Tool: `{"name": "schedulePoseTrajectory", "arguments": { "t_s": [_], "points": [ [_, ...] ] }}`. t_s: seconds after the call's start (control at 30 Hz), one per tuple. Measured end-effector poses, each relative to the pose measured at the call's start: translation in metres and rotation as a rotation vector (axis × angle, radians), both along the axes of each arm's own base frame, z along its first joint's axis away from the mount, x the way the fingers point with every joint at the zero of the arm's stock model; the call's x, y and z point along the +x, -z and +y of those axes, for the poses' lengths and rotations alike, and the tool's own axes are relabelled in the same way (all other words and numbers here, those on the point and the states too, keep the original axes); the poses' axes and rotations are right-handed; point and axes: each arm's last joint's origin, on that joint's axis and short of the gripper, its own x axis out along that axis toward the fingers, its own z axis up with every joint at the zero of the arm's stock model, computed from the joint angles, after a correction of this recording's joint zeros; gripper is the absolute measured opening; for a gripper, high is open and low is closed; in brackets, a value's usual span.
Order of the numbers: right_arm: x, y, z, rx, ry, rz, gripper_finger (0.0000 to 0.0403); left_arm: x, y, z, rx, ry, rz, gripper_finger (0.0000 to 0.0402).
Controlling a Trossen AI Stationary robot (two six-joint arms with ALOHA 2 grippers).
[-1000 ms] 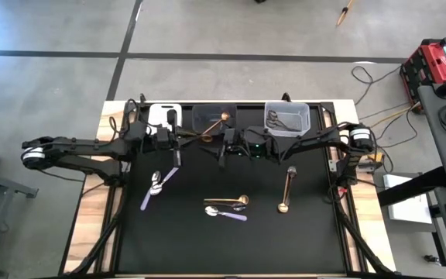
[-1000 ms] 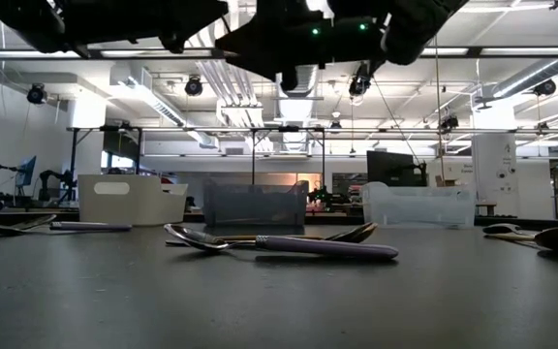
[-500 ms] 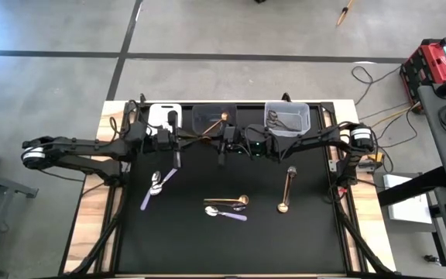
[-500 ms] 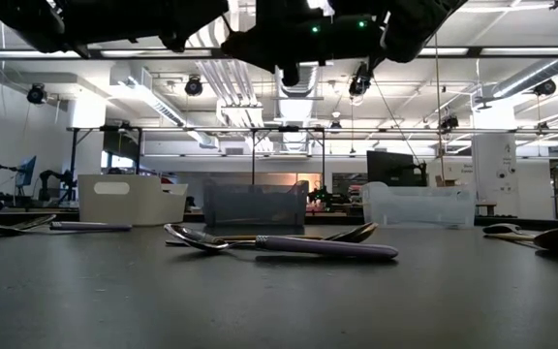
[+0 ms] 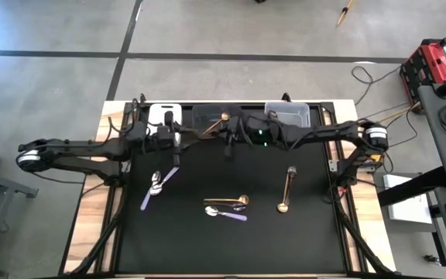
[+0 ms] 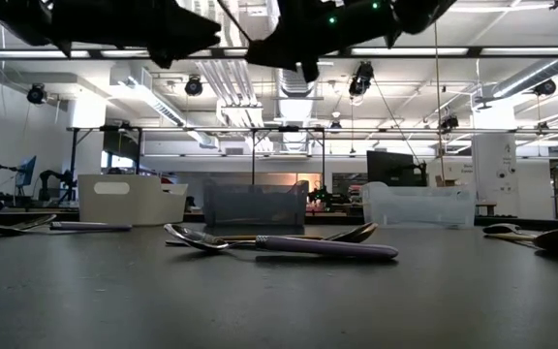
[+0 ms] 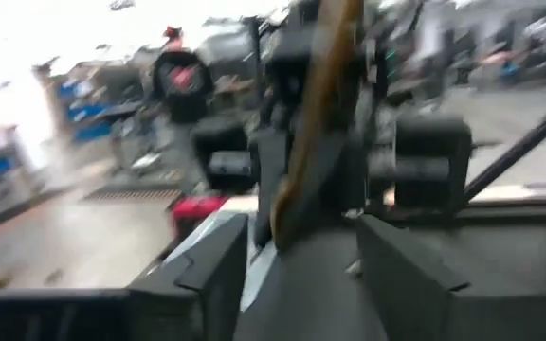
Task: Sort silverware by color (type)
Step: Put the gold spoon into the black bin
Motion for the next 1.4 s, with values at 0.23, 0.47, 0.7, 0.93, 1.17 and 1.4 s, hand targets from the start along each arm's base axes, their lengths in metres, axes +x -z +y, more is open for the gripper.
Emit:
{"name": "schedulePoseTrajectory", "arguments": {
  "t_s": [0.23,0.47,0.7,0.93,1.17,1.4],
  "points": [
    [-0.002,-0.038,-0.035,0.015,0.084,0.216,0.0014,-0.025,0.000,-0.001,-0.033,-0.129,0.033,0.0210],
    [0.007,-0.051,-0.079,0.043,0.168,0.386,0.0014,-0.045,0.009,-0.007,-0.080,-0.092,-0.023,0.0193],
    [0.023,-0.035,-0.116,0.161,0.149,0.548,0.0014,-0.060,0.006,-0.011,-0.102,-0.060,-0.098,0.0180],
    [0.034,-0.021,-0.140,0.294,0.080,0.730,0.0014,-0.073,0.004,-0.014,-0.094,-0.044,-0.116,0.0173],
    [0.032,-0.015,-0.158,0.344,0.040,0.866,0.0014,-0.079,0.005,-0.015,-0.092,-0.046,-0.101,0.0171],
    [0.024,-0.010,-0.169,0.247,-0.052,0.934,0.0014,-0.079,0.004,-0.015,-0.108,-0.044,-0.111,0.0171]
  ]
}}
